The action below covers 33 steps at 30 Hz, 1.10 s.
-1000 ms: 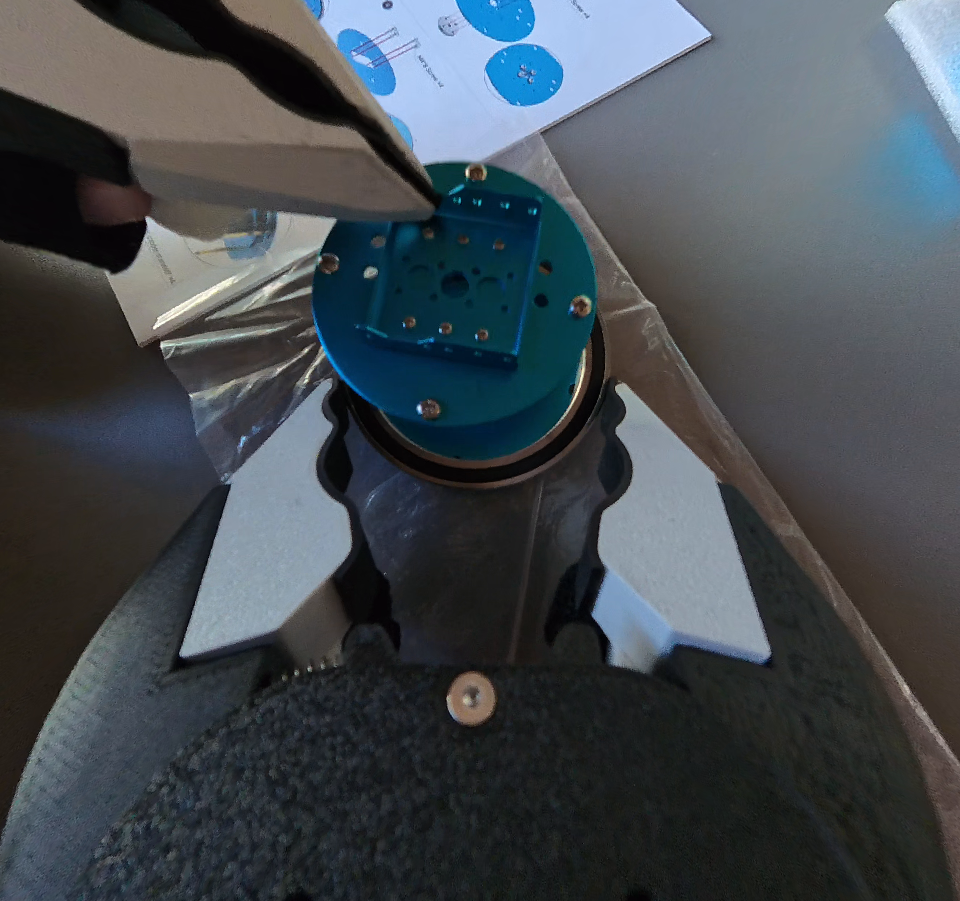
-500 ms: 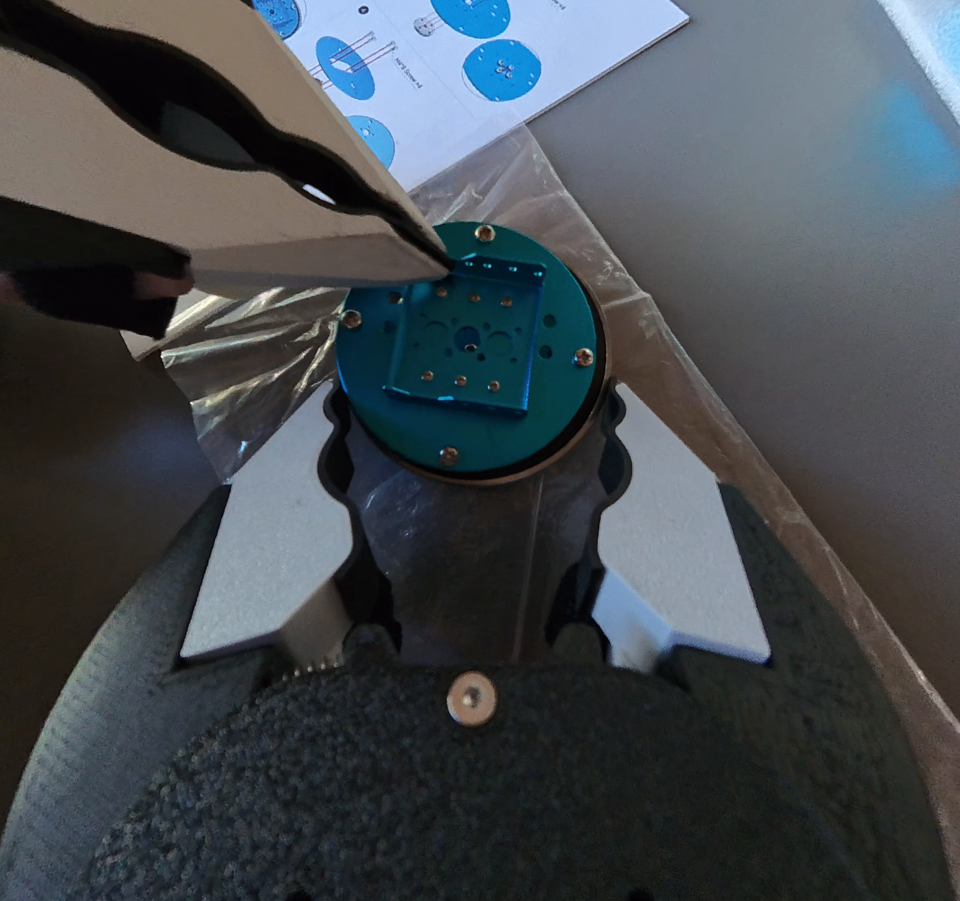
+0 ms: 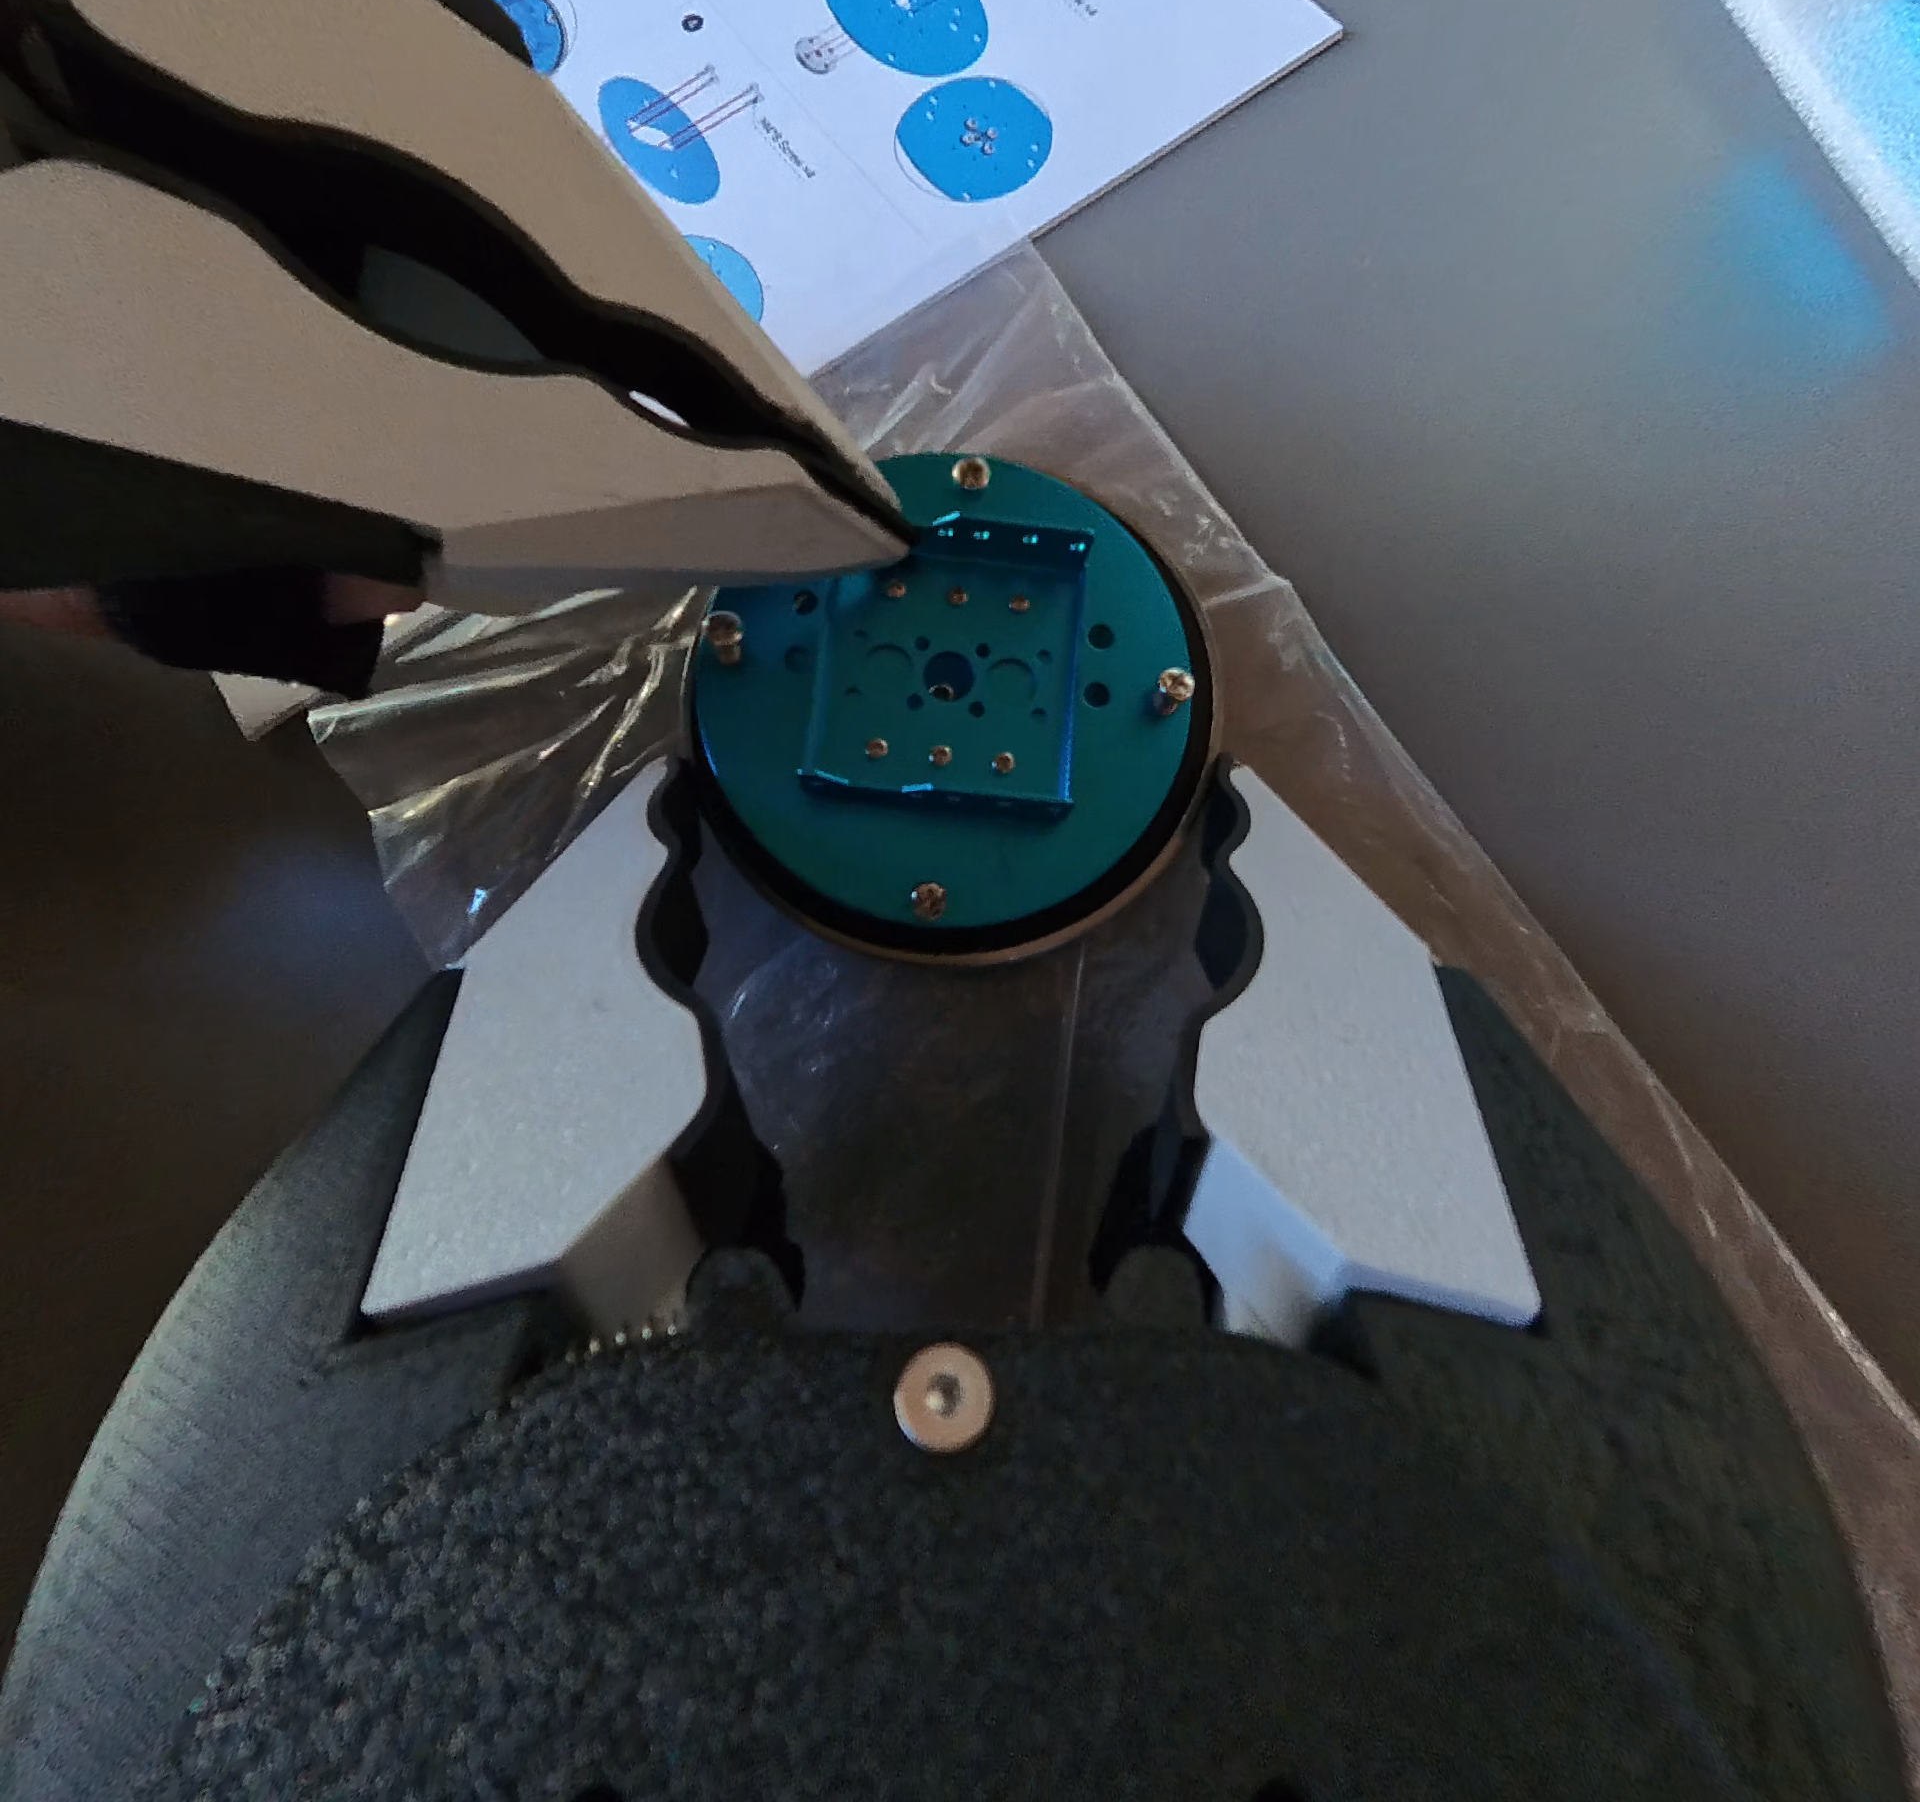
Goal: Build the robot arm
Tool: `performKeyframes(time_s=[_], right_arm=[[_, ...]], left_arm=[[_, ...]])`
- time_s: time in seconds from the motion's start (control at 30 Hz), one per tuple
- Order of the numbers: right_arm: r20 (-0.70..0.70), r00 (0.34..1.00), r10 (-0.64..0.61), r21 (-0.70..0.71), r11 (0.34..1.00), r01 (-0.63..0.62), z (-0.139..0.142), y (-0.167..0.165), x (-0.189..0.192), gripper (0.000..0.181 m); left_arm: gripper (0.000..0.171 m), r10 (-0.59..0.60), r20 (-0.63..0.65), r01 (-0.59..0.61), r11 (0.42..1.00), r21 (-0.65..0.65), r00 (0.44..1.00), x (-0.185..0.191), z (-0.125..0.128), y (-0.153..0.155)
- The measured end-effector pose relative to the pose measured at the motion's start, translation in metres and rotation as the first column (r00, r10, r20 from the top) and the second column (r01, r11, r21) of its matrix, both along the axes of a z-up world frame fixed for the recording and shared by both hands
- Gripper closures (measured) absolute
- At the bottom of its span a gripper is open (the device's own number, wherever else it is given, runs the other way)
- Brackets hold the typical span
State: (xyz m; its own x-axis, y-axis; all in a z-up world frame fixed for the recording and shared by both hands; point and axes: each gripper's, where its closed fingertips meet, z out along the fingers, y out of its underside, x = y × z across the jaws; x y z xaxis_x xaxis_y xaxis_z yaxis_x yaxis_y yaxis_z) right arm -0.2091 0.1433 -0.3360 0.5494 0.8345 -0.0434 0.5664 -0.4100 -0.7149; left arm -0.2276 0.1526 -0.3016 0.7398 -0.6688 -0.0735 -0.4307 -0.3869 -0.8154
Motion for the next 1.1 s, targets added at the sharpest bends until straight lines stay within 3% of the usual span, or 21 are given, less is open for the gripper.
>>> performKeyframes(time_s=[0.73, 1.1], right_arm=[[-0.005, 0.999, -0.032, -0.006, 0.999, 0.032, 0.0001, 0.0031, 0.0036, 0.085], [-0.004, 1.000, -0.031, -0.006, 1.000, 0.031, 0.0000, 0.0029, 0.0037, 0.086]], left_arm=[[0.171, -0.046, -0.023, 0.047, 0.999, 0.015, 0.999, -0.0008, -0.0030, 0.0059], [0.171, -0.031, 0.023, 0.032, 0.999, -0.036, 0.999, 0.0025, -0.0033, 0.0033]])
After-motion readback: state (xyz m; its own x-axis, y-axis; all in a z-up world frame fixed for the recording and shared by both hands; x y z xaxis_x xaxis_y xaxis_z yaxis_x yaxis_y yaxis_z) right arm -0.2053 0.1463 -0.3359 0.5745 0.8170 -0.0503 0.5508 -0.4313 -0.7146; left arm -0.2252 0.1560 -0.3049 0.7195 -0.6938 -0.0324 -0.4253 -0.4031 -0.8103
